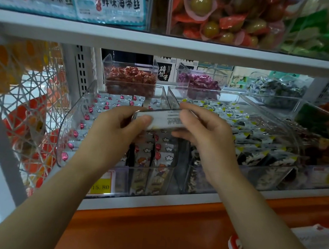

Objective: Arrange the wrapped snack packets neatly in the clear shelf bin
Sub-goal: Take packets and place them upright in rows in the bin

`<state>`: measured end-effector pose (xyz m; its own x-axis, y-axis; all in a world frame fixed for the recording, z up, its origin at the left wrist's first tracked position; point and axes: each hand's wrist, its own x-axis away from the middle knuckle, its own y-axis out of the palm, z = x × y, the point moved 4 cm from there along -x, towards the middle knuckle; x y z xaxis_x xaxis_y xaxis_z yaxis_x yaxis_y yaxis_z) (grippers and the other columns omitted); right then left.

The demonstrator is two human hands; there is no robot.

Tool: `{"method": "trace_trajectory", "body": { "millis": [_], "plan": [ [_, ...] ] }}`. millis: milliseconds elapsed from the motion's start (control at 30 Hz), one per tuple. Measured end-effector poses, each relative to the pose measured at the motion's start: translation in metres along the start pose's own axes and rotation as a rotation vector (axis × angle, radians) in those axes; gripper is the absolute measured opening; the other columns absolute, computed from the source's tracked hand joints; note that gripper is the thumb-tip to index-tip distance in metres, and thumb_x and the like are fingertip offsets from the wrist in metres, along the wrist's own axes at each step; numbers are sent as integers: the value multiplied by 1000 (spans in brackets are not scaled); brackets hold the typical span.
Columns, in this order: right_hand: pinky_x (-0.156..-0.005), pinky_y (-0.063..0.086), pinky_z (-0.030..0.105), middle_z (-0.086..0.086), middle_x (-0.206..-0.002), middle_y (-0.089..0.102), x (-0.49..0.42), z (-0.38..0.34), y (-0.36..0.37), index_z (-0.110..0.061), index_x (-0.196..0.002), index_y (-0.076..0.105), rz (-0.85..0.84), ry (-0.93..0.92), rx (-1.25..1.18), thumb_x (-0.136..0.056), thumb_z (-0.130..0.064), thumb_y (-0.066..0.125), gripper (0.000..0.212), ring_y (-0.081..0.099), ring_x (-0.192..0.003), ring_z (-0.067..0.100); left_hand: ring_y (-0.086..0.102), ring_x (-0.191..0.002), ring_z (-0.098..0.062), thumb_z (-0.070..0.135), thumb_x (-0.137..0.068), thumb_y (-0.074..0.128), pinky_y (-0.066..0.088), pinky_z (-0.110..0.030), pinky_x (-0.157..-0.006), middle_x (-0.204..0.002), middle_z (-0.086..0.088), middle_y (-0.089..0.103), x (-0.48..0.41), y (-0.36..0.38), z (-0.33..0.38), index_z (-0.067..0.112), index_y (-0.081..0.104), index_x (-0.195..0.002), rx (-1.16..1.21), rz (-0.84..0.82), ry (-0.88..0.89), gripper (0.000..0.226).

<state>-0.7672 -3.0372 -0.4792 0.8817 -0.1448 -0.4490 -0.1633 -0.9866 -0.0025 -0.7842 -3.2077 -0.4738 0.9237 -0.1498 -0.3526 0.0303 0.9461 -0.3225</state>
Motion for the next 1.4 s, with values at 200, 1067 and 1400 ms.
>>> {"method": "trace_trajectory", "body": {
  "millis": [200, 1067, 1400],
  "plan": [
    [-63, 55, 19, 1, -94, 68, -3, -1, -3, -21, -112, 62, 0, -28, 120, -83, -14, 67, 30, 67, -71, 5, 64, -75, -18, 36, -95, 45, 51, -27, -64, -90, -8, 68, -3, -2, -2, 29, 66, -88, -88, 69, 36, 23],
    [-63, 59, 26, -2, -81, 63, -19, 15, -18, -11, -98, 59, 318, 84, 10, -86, -18, 67, 16, 64, -56, 3, 24, -139, -22, 38, -99, 18, 7, -61, -110, -145, -6, 38, -99, 30, -63, 20, 44, -129, -1132, -434, -114, 44],
    [-72, 55, 46, 9, -84, 58, -57, -12, 7, -1, -94, 57, 169, -149, 383, -85, -10, 66, 16, 63, -78, 29, 17, -141, -16, 36, -101, 14, 3, -59, -110, -146, 4, 36, -62, 21, -54, 20, 44, -134, -1148, -455, 14, 47]
  ]
}}
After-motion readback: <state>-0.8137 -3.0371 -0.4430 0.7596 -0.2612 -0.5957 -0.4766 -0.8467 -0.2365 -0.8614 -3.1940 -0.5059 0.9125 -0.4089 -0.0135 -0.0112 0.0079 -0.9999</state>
